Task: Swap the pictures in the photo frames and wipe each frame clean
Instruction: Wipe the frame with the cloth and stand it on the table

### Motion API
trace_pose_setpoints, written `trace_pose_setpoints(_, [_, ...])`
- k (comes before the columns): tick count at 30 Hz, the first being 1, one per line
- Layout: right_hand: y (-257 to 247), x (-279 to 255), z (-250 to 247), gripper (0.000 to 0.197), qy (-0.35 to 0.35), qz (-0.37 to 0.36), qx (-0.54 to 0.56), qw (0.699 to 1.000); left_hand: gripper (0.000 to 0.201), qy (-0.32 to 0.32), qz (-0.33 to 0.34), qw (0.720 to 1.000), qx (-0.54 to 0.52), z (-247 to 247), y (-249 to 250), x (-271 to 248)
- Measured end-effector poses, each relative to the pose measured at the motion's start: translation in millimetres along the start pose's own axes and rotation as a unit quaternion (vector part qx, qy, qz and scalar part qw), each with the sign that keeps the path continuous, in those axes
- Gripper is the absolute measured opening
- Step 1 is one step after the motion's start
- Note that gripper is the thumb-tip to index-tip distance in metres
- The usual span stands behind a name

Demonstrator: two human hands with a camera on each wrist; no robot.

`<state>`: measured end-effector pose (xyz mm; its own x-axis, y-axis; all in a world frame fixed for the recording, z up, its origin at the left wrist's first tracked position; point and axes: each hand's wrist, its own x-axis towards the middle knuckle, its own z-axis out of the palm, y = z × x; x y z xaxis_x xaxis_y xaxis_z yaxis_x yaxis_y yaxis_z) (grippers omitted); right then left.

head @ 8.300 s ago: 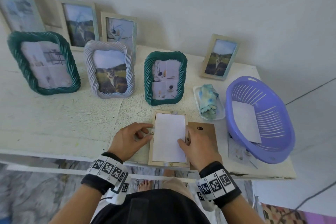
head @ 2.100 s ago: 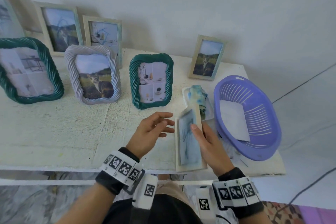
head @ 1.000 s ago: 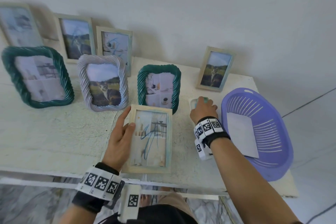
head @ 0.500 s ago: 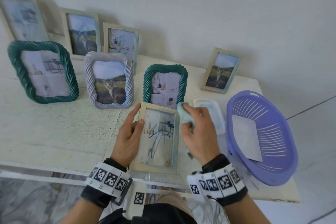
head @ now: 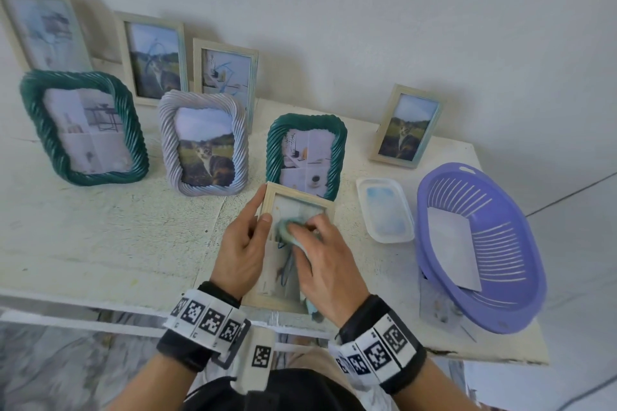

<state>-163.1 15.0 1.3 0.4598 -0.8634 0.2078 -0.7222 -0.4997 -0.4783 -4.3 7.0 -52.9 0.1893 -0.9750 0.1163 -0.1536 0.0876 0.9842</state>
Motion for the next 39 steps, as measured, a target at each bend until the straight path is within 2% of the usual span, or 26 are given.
trace_pose_setpoints(2, [-0.9,-9.0,-3.8,0.030,-0.039,-0.036,-0.010,0.999,0.048,0.006,-0.005,1.000,-0.003,-0.1,-0.3,-2.7])
trace_pose_setpoints(4, [9.0,-4.6,-7.9,0.034,-0.059,-0.042,-0.051,0.996,0.049,0.006,-0.003,1.000,0.010,0.9,0.6,-7.7])
trace_pose_setpoints(7, [22.8,14.2,-12.6,0.033,-0.024,0.005,-0.086,0.996,0.049,0.009,-0.004,1.000,0.023,6.8,3.4,-11.9])
trace_pose_setpoints(9, [15.1,16.7,-13.0,0.029,-0.015,0.005,-0.067,0.998,0.049,0.009,-0.010,1.000,0.022,8.1,4.3,-9.8])
trace_pose_setpoints(13, [-3.7,-11.5,-10.5,0.022,-0.098,-0.056,-0.024,0.993,0.049,-0.002,-0.012,1.000,0.009,3.4,5.8,-4.4])
trace_pose_setpoints(15, [2.7,-14.4,-14.2,0.024,-0.112,-0.064,-0.045,0.991,0.049,0.003,-0.008,1.000,0.018,4.8,5.6,-5.5])
trace_pose_setpoints(18, [13.2,-0.8,-17.4,0.028,-0.072,-0.026,-0.080,0.994,0.050,-0.006,0.001,1.000,0.008,8.2,5.8,-2.3])
trace_pose_setpoints(21, [7.5,6.8,-14.7,0.028,-0.033,0.020,-0.066,0.997,0.054,-0.023,-0.007,1.000,-0.001,7.2,0.4,4.3])
trace_pose_setpoints(25, [-3.0,-15.5,-12.1,0.028,-0.102,-0.017,-0.042,0.994,0.052,-0.006,0.000,1.000,0.014,3.9,3.2,1.2])
trace_pose_setpoints(27, [3.3,-15.2,-17.0,0.028,-0.108,-0.019,-0.072,0.991,0.049,0.006,0.006,1.000,0.022,5.7,2.4,-3.6])
trace_pose_setpoints(32, [15.4,13.3,-22.9,0.025,-0.030,0.070,-0.105,0.992,0.052,0.006,-0.002,1.000,0.006,10.1,5.3,-6.3])
trace_pose_setpoints(37, [-4.7,-18.1,-18.5,0.032,-0.123,0.009,-0.059,0.991,0.053,0.017,-0.026,0.999,0.014,-0.9,2.7,-4.9])
trace_pose_setpoints(39, [2.5,-18.8,-20.4,0.030,-0.125,0.008,-0.075,0.989,0.054,0.022,-0.020,0.999,0.021,-1.9,2.8,-7.9])
